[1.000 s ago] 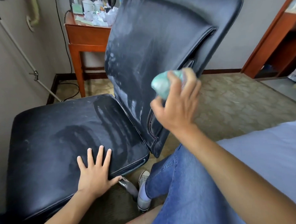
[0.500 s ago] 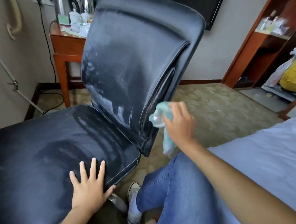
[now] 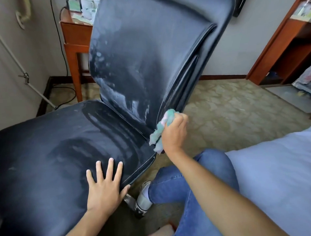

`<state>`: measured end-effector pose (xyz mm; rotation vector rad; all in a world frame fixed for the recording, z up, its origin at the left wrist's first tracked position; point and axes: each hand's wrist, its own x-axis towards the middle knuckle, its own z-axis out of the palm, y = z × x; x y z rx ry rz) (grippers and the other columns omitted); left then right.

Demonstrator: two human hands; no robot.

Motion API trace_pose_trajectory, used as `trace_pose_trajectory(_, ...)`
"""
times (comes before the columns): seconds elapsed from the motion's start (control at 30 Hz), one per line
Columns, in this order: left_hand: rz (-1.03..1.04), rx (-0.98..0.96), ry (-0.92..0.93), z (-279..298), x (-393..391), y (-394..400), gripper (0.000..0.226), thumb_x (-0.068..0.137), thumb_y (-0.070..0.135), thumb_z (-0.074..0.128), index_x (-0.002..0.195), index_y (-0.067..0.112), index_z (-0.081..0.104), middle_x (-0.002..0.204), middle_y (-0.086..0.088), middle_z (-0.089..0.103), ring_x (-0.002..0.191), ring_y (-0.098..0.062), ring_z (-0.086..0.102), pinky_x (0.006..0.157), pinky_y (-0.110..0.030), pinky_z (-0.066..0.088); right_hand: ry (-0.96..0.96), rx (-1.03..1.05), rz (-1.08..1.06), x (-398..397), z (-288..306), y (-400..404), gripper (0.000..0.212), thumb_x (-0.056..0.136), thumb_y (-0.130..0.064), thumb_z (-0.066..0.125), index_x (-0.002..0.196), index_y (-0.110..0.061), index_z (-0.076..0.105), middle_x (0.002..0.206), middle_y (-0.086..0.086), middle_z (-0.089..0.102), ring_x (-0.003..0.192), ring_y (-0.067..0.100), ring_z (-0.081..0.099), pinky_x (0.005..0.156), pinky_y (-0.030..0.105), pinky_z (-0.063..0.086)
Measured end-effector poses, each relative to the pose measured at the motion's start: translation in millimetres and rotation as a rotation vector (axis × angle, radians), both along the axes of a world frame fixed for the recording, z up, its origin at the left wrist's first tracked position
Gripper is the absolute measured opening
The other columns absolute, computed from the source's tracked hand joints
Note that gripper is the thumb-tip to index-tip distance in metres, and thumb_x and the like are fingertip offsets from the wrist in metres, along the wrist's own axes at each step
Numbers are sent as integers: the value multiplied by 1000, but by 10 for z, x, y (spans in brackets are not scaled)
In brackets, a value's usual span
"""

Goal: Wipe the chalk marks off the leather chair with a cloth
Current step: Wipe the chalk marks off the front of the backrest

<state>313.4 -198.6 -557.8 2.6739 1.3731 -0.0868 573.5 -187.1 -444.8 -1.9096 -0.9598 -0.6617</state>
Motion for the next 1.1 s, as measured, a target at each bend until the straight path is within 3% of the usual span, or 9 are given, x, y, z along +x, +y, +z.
trace_pose_trajectory(0.17, -13, 0, 3, -48, 80, -3, 84, 88, 66, 41, 155, 16, 48, 158, -22, 46, 143, -60, 36, 108, -78, 24, 417, -602, 107, -77, -965, -77, 23, 98, -6, 45, 121, -12, 49, 119, 13, 57, 107, 31, 58, 80, 32, 41)
trace_pose_trajectory(0.4, -110, -18, 0, 24, -47, 55, 90, 76, 63, 62, 154, 19, 52, 160, -15, 45, 145, -53, 40, 112, -62, 29, 697, -363, 252, -235, -625, -16, 13, 93, -18, 61, 103, -26, 58, 96, -4, 64, 91, 23, 60, 77, 36, 51)
trace_pose_trajectory(0.53, -176, -23, 40, 147, -81, 115, 86, 74, 63, 59, 148, 21, 59, 156, -13, 52, 140, -52, 48, 111, -55, 33, 799, -320, 341, -493, -423, 229, 37, 91, -38, 67, 119, -26, 47, 109, -5, 59, 105, 21, 60, 85, 32, 46)
trace_pose_trajectory(0.67, -159, -161, -124, 464, -264, 308, 68, 97, 53, 40, 162, 36, 31, 172, 19, 11, 162, -17, 6, 118, -37, 39, 434, -962, 330, -747, -809, 346, 73, 84, -75, 38, 148, -41, 30, 159, 5, 24, 147, 34, 20, 120, 51, 19)
trace_pose_trajectory(0.77, -171, -279, -214, 479, -490, 545, 55, 105, 35, 43, 159, 31, 37, 170, 22, 18, 156, 4, 6, 125, -21, 23, 157, -929, 242, -830, -971, 301, 60, 94, -61, 48, 146, -34, 39, 144, 9, 45, 131, 34, 42, 107, 47, 37)
trace_pose_trajectory(0.83, -124, -333, -286, 536, -536, 658, 52, 105, 31, 46, 156, 30, 41, 166, 19, 32, 154, -1, 24, 123, -20, 25, 97, -858, 297, -895, -895, 326, 45, 99, -44, 53, 140, -28, 46, 130, 4, 58, 117, 30, 53, 93, 42, 45)
trace_pose_trajectory(0.93, -66, -304, -341, 755, -439, 790, 59, 104, 38, 49, 160, 34, 29, 163, 17, 35, 149, -11, 35, 117, -33, 37, 278, -820, 503, -1087, -660, 423, 39, 101, -38, 52, 139, -31, 50, 147, -10, 51, 120, 23, 55, 93, 39, 49)
trace_pose_trajectory(1.0, -76, -207, -228, 825, -435, 839, 70, 102, 47, 50, 163, 37, 16, 168, 11, 25, 154, -20, 24, 122, -39, 29, 370, -800, 611, -1211, -529, 500, 37, 99, -42, 53, 135, -34, 53, 146, -16, 51, 119, 17, 58, 93, 37, 51)
trace_pose_trajectory(1.1, 62, -226, 73, 657, -531, 724, 93, 96, 77, 31, 166, 30, -10, 175, 1, -13, 160, -35, -13, 125, -63, -3, 150, -875, 533, -1148, -362, 583, 36, 97, -45, 51, 133, -40, 52, 126, -14, 61, 113, 16, 59, 87, 38, 51)
